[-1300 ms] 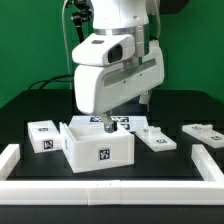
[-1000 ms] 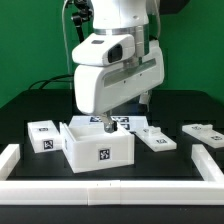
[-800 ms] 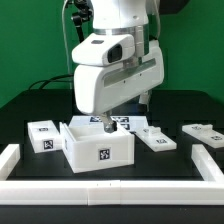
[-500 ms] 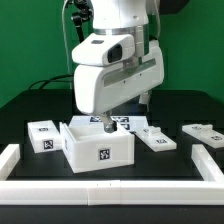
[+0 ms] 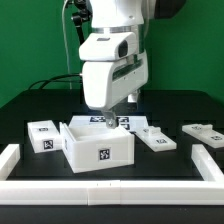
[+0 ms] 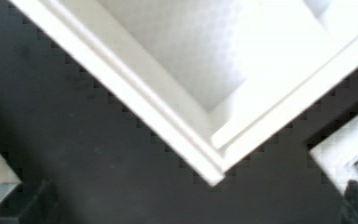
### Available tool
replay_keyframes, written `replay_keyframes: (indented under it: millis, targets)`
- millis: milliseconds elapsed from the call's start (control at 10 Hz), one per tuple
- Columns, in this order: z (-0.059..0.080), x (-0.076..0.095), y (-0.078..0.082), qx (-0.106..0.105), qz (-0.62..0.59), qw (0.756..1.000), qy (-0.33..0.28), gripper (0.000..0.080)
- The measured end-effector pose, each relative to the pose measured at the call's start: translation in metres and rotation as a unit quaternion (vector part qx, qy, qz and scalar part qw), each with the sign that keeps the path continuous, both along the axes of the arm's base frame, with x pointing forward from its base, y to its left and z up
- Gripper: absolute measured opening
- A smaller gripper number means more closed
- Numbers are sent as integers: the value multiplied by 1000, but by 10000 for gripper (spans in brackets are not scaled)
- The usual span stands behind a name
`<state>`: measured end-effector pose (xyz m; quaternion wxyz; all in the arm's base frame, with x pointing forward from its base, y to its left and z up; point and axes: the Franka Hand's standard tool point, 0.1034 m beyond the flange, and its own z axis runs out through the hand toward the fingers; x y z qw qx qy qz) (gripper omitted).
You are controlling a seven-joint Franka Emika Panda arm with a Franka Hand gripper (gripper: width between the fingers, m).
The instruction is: Assemble cabinet
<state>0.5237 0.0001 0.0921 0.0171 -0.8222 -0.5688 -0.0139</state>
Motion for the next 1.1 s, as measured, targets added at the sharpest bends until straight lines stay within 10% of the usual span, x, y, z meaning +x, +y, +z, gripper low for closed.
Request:
replay_keyframes:
  millis: [1100]
  targets:
    - [-18, -42, -34, -24, 191, 980, -41, 798]
